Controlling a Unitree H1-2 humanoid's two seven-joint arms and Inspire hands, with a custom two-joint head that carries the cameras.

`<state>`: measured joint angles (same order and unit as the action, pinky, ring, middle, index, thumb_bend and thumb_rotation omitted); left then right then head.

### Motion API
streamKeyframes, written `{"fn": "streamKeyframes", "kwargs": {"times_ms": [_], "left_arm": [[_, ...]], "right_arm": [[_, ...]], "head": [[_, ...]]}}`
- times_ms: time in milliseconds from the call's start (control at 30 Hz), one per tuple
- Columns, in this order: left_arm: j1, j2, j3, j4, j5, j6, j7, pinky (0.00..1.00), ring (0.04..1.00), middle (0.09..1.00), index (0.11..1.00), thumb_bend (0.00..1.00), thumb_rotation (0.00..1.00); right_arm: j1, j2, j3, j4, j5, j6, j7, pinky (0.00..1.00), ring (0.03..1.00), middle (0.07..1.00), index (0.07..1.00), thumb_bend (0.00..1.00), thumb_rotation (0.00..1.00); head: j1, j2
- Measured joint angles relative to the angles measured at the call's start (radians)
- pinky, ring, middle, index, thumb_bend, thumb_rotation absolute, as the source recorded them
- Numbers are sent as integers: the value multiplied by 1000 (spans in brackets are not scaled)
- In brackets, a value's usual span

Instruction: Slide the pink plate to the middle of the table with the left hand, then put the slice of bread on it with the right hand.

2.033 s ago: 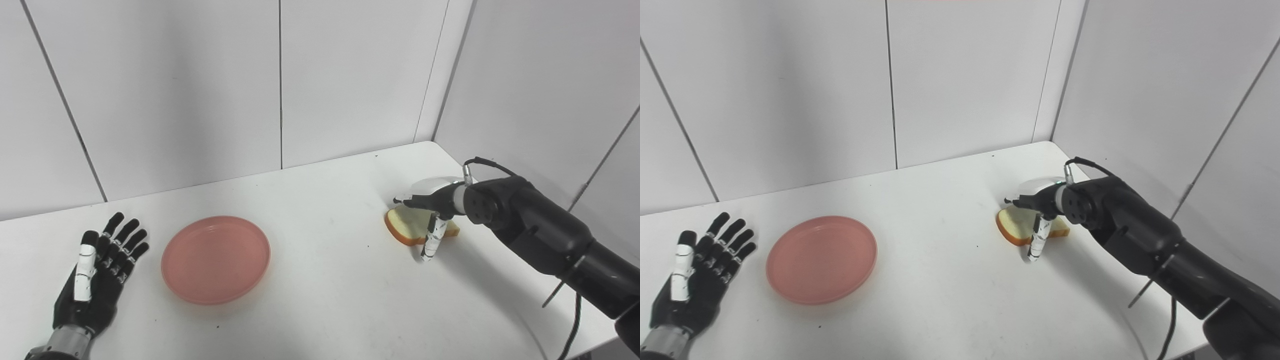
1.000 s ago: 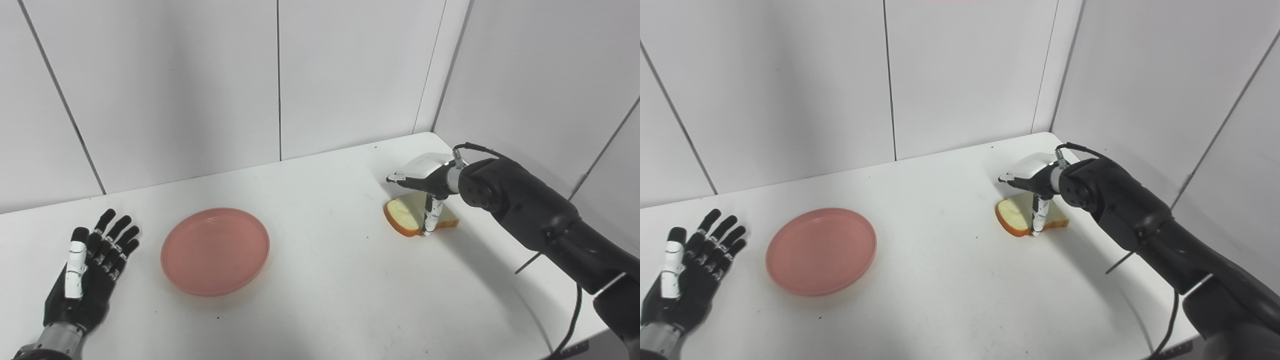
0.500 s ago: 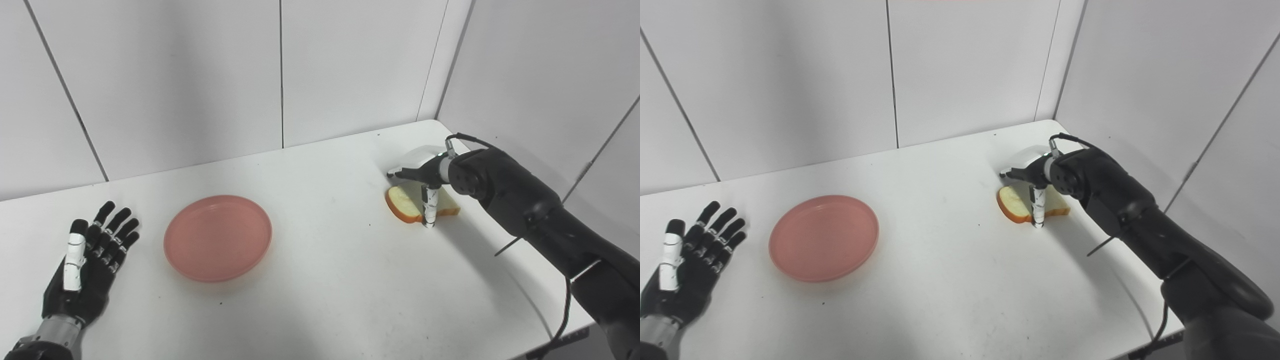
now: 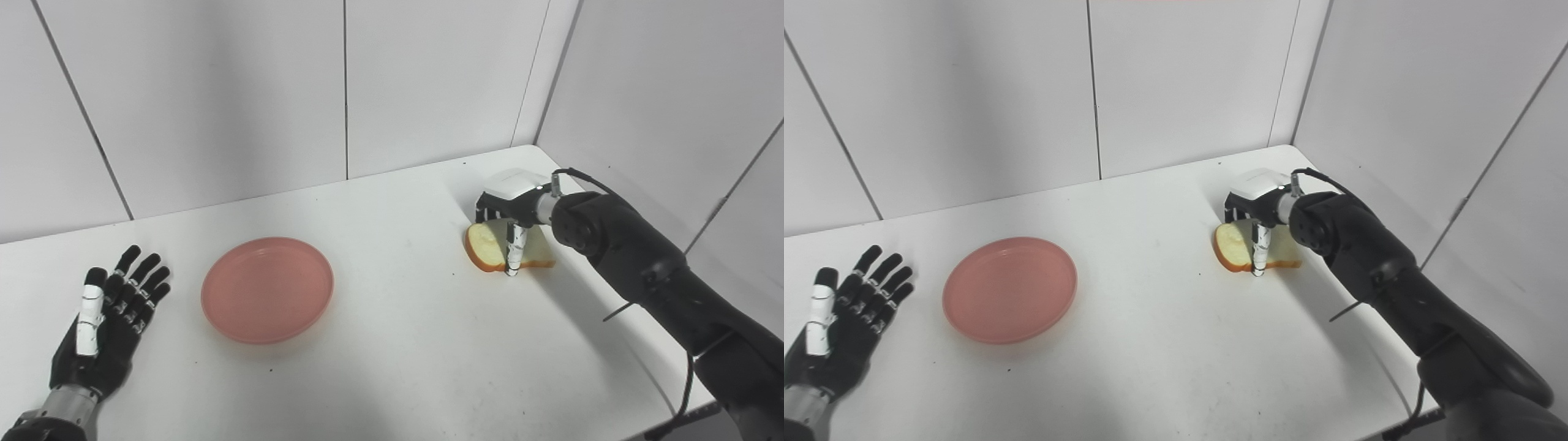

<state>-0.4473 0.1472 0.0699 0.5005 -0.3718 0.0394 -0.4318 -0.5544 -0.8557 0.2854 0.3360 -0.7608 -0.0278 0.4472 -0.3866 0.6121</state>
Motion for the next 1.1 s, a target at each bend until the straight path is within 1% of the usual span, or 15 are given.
{"fn": "streamKeyframes", "kwargs": {"times_ms": [300, 367, 433, 533, 567, 600, 700, 800, 833, 867, 900, 933, 1000, 1067, 1100], "left_arm": [[-8, -1, -2, 17, 0, -8, -3, 971, 946, 950, 966, 847, 861], [-12, -3, -2, 24, 1, -14, -1, 966, 940, 943, 961, 848, 856], [-15, -9, -1, 31, 2, -21, 2, 968, 942, 945, 963, 845, 861], [-21, -19, -2, 42, 4, -26, 7, 971, 944, 947, 962, 856, 863], [-22, -21, -3, 43, 5, -27, 11, 966, 940, 943, 957, 861, 862], [-23, -23, -4, 43, 7, -29, 16, 959, 938, 942, 956, 872, 873], [-26, -28, -13, 44, 28, -35, 36, 959, 940, 943, 957, 884, 882], [-34, -33, -18, 51, 46, -44, 53, 961, 941, 944, 956, 891, 893], [-35, -36, -20, 52, 50, -44, 63, 965, 940, 941, 957, 879, 898], [-35, -43, -21, 52, 58, -45, 72, 966, 939, 940, 957, 877, 899], [-39, -51, -25, 55, 68, -47, 83, 957, 936, 940, 957, 863, 901], [-44, -57, -29, 61, 70, -50, 89, 954, 935, 940, 957, 860, 900], [-53, -73, -32, 79, 82, -71, 99, 948, 935, 944, 957, 854, 898], [-61, -87, -32, 90, 89, -76, 111, 951, 941, 952, 964, 847, 901], [-64, -92, -32, 97, 92, -82, 115, 951, 940, 953, 964, 847, 901]], "right_arm": [[0, 3, 0, -9, 22, -2, 1, 417, 397, 499, 516, 516, 0], [0, 10, 0, -27, 28, -2, 1, 423, 395, 500, 514, 516, 0], [0, 18, -4, -43, 32, -2, 1, 424, 394, 501, 511, 516, 0], [-2, 24, -9, -80, 31, -1, 1, 414, 395, 494, 520, 516, 0], [-5, 24, -11, -90, 29, -1, 1, 413, 394, 494, 520, 516, 0], [-9, 24, -13, -102, 25, -1, 1, 427, 396, 499, 517, 516, 0], [-29, 25, -21, -120, 22, -1, 9, 440, 401, 505, 512, 516, 0], [-59, 34, -30, -153, 33, 12, 45, 455, 407, 517, 503, 516, 0], [-75, 41, -29, -164, 34, 21, 61, 461, 408, 516, 501, 516, 0], [-94, 52, -29, -174, 34, 28, 74, 462, 408, 516, 500, 516, 0], [-115, 61, -27, -182, 34, 33, 90, 451, 410, 516, 497, 516, 0], [-130, 68, -27, -185, 34, 35, 92, 448, 410, 517, 497, 516, 0], [-161, 90, -26, -189, 36, 36, 94, 424, 402, 505, 510, 516, 0], [-187, 116, -20, -191, 40, 36, 102, 414, 399, 504, 513, 516, 0], [-199, 129, -16, -191, 41, 36, 106, 413, 400, 500, 516, 516, 0]], "head": [[14, -17], [18, -20], [34, -32], [40, -38], [47, -46], [48, -46], [54, -52], [74, -61], [98, -72], [98, -72], [122, -83], [123, -83], [167, -103], [176, -106], [207, -115]]}}
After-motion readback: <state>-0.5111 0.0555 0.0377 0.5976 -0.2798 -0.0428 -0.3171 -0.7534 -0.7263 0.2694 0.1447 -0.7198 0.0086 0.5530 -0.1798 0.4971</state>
